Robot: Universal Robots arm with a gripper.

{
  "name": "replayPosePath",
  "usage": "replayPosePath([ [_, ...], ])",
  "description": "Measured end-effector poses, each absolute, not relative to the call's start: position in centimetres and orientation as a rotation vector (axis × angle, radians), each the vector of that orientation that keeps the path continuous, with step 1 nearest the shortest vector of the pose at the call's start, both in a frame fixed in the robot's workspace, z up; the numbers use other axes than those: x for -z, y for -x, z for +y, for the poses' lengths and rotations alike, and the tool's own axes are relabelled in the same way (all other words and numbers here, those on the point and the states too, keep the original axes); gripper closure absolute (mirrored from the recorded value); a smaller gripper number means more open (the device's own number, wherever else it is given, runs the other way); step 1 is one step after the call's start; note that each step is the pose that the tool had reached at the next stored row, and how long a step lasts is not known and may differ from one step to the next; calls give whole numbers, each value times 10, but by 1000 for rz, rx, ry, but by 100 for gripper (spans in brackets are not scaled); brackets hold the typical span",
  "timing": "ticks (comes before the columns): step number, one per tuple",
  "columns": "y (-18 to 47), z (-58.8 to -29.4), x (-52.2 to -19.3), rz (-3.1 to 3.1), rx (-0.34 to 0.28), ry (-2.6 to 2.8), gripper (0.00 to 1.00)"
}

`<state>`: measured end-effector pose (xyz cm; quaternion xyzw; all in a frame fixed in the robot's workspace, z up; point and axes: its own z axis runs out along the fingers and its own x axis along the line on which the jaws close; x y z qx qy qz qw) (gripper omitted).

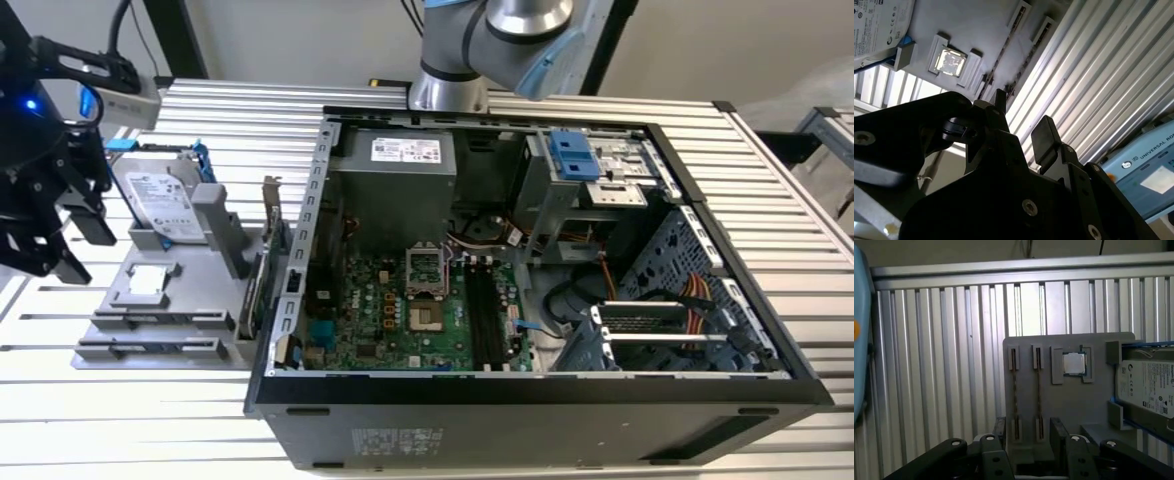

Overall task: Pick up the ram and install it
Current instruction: 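Pick up the ram and move it above insertion slot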

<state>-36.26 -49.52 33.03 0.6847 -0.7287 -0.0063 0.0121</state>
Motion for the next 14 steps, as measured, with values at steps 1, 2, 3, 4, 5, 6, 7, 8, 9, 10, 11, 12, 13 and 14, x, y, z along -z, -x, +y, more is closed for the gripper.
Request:
replayPosePath([
  [1,363,-495,-330,-2272,19,-2134,0],
  [2,363,-495,-329,-2272,19,-2134,0],
  [3,363,-495,-329,-2272,18,-2133,0],
  [4,363,-495,-328,-2272,17,-2133,0],
  [5,363,-495,-328,-2272,17,-2132,0],
  [6,363,-495,-328,-2272,16,-2132,0],
  [7,363,-495,-327,-2272,16,-2131,0],
  [8,363,-495,-327,-2272,16,-2131,0],
  [9,363,-495,-326,-2272,15,-2131,0],
  [10,363,-495,-326,-2272,15,-2131,0],
  [11,363,-495,-325,-2271,14,-2130,0],
  [12,363,-495,-325,-2271,14,-2130,0],
  [13,363,-495,-325,-2271,13,-2130,0],
  [14,363,-495,-324,-2271,13,-2130,0],
])
